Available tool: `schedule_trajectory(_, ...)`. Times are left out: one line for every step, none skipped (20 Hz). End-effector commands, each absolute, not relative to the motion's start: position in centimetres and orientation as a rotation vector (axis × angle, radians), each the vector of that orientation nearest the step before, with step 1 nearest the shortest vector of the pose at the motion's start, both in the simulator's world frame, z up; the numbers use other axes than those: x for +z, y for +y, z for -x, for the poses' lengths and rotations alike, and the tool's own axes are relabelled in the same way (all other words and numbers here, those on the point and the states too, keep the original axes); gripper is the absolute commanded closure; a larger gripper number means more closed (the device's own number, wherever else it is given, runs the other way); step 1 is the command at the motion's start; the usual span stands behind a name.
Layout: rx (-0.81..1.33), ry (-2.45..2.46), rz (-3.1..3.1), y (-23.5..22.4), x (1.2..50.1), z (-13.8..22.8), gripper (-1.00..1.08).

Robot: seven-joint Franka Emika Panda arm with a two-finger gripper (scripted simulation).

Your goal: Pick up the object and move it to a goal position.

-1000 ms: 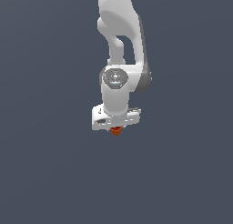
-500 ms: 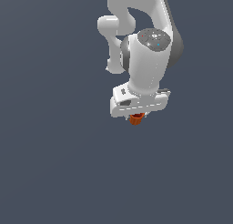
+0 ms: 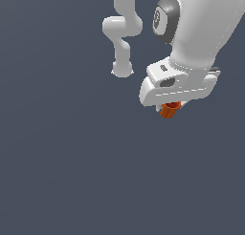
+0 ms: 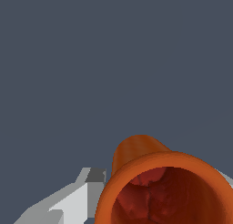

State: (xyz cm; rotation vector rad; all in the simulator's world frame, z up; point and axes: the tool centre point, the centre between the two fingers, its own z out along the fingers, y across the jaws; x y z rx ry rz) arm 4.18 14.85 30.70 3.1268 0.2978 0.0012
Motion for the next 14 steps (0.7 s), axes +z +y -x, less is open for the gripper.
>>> schedule_trajectory(0.0, 0.295, -3.127, 16.1, 32.3, -4.3, 1.08)
schedule_trajectory(0.0, 0.295, -3.127, 16.5, 32.8, -4.3, 1.08)
schedule_trajectory(0.0, 0.295, -3.127, 16.8, 33.2, -4.4, 1.08)
schedule_trajectory(0.0, 0.295, -3.127, 17.1, 33.6, -4.4, 1.08)
schedule_trajectory(0.0, 0.295, -3.127, 17.4, 33.9, -4.4, 1.08)
schedule_trajectory(0.0, 0.295, -3.127, 17.7, 34.2, -4.5, 1.08)
schedule_trajectory(0.0, 0.295, -3.127, 17.9, 34.5, -4.5, 1.08)
schedule_trajectory(0.0, 0.295, -3.127, 18.0, 34.7, -4.6, 1.08)
schedule_trajectory(0.0, 0.295, -3.127, 18.2, 34.9, -4.6, 1.08)
schedule_trajectory(0.0, 0.295, -3.127, 18.3, 35.0, -4.6, 1.08)
schedule_trajectory(0.0, 0.295, -3.127, 18.4, 35.1, -4.6, 1.08)
schedule_trajectory(0.0, 0.295, -3.127, 18.5, 35.2, -4.6, 1.08)
schedule_trajectory(0.0, 0.295, -3.127, 18.5, 35.2, -4.6, 1.08)
schedule_trajectory(0.0, 0.295, -3.127, 18.5, 35.2, -4.6, 1.08)
